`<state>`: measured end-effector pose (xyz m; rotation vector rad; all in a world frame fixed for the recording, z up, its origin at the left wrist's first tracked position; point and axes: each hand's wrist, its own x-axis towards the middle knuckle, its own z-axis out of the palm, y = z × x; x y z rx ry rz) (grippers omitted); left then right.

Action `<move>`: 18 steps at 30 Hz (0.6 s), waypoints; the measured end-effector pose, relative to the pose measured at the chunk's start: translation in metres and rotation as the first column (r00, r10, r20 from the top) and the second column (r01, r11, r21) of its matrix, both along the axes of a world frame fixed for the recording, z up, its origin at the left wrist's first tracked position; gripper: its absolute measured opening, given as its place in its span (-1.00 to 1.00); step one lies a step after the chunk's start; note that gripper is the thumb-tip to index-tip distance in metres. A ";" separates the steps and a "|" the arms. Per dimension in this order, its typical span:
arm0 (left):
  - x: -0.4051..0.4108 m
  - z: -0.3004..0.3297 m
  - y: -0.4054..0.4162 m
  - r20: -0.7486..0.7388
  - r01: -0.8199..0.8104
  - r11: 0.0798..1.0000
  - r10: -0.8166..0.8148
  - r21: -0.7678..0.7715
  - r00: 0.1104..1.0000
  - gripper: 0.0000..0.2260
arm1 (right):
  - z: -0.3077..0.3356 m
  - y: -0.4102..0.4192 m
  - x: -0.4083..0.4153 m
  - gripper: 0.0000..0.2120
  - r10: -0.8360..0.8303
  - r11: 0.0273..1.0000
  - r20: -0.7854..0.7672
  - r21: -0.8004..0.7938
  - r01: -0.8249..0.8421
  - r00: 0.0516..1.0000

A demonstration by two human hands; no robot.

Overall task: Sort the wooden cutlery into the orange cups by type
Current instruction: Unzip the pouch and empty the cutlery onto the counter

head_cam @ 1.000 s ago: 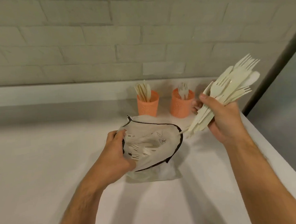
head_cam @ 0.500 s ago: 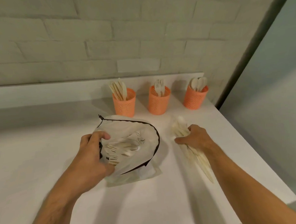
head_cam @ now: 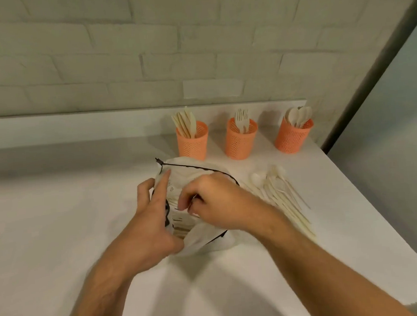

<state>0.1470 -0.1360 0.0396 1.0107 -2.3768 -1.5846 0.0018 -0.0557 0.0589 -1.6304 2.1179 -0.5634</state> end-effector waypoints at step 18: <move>0.020 -0.006 0.001 0.006 -0.070 0.994 0.071 -0.086 0.997 0.13 | -0.076 -0.033 0.001 -0.73 -0.061 0.982 -0.145 0.169 0.085 0.988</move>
